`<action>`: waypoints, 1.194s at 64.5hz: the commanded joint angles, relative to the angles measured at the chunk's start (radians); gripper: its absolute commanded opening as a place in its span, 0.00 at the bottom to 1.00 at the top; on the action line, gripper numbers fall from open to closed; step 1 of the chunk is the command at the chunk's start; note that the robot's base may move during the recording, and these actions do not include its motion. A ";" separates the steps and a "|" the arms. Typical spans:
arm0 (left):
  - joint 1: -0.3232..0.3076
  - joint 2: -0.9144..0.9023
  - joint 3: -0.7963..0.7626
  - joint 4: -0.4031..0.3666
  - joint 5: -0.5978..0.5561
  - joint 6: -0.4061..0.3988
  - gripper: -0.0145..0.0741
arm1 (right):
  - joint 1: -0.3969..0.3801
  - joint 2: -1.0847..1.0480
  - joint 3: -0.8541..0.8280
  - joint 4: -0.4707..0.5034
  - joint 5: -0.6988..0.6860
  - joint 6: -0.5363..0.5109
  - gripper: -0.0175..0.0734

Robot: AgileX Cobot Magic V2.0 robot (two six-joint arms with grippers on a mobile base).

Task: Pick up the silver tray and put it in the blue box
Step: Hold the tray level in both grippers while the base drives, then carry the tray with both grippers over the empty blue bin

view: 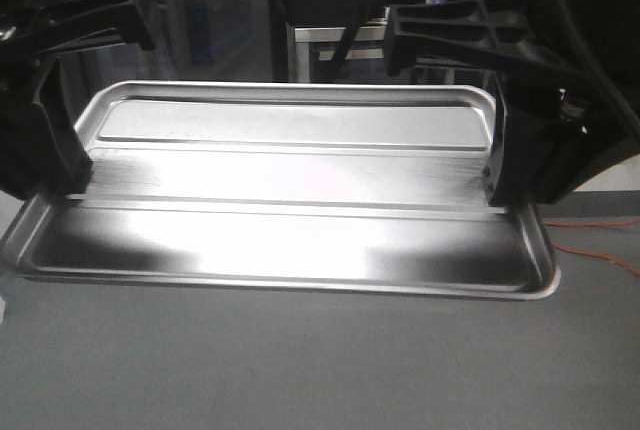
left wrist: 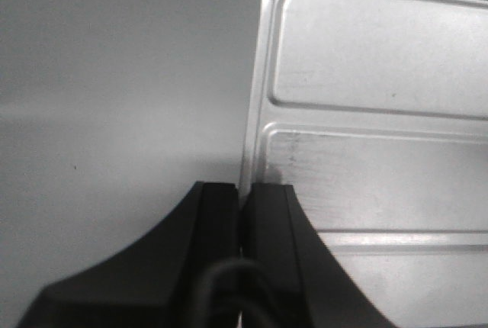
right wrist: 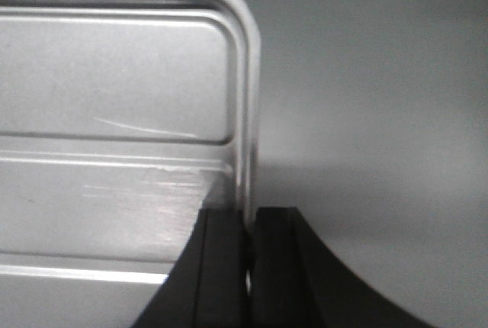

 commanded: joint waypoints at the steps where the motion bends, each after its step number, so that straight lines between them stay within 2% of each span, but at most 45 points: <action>1: 0.002 -0.028 -0.026 0.047 0.018 -0.021 0.05 | -0.006 -0.033 -0.019 -0.057 0.047 -0.005 0.25; 43: 0.002 -0.028 -0.026 0.047 0.018 -0.021 0.05 | -0.006 -0.033 -0.019 -0.057 0.056 -0.005 0.25; 77: 0.002 -0.028 -0.026 0.047 0.018 -0.021 0.05 | -0.006 -0.033 -0.019 -0.057 0.169 -0.005 0.25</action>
